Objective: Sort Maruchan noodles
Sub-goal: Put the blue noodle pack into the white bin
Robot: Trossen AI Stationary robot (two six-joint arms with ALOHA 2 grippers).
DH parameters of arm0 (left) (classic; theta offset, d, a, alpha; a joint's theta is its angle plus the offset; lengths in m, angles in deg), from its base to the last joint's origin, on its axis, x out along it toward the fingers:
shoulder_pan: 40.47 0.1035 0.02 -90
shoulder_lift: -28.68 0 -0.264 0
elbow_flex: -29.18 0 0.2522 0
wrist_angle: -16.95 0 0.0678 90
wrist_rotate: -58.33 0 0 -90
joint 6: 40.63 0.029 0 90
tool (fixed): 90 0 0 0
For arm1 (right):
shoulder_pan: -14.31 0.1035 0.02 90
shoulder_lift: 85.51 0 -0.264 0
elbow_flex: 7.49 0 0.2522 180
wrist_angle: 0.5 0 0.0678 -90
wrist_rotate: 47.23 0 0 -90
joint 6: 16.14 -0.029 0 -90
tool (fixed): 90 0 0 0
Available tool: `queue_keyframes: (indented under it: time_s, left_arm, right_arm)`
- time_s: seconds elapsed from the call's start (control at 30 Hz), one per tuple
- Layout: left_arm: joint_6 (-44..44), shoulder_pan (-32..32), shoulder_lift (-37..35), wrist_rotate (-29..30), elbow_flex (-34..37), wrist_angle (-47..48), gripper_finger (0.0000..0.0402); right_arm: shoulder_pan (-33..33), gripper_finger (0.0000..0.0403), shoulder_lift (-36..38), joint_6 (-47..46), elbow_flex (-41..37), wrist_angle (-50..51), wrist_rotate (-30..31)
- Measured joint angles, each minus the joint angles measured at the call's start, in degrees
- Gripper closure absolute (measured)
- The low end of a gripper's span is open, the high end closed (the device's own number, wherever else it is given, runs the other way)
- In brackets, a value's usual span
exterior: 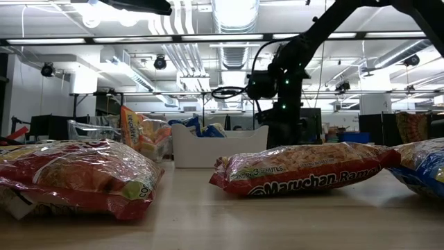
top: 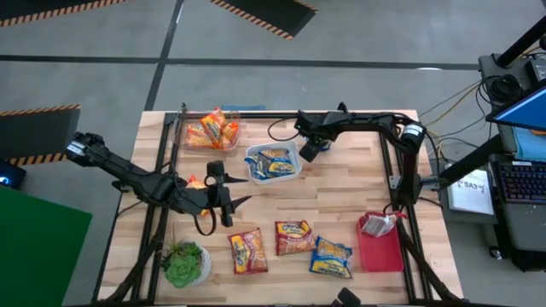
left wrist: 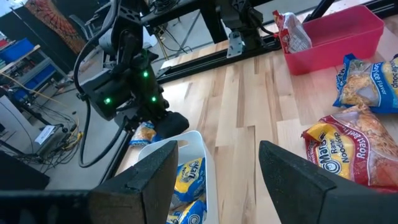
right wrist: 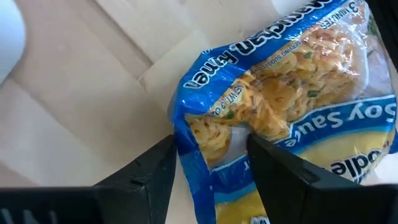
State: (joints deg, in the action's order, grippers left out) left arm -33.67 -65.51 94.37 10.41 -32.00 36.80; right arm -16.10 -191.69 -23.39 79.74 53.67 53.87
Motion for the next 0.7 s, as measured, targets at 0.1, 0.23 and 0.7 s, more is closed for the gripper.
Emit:
queue_keyframes:
  time_s: [0.1, 0.23, 0.7]
  left_arm:
    - [0.0, 0.0, 0.0, 0.0, 0.0, -0.02, 0.0194]
    - [-0.02, 0.0, 0.0, -0.01, 0.0, -0.04, 0.0194]
    - [-0.02, 0.0, 0.0, -0.02, 0.0, -0.07, 0.0194]
  right_arm:
    - [-0.13, 0.023, -0.86, -0.28, -0.06, -0.93, 0.1]
    - [-0.18, 0.026, -1.48, -0.76, -0.16, -1.37, 0.21]
    - [-0.26, 0.0389, 1.95, -0.39, 0.07, -1.16, -0.8]
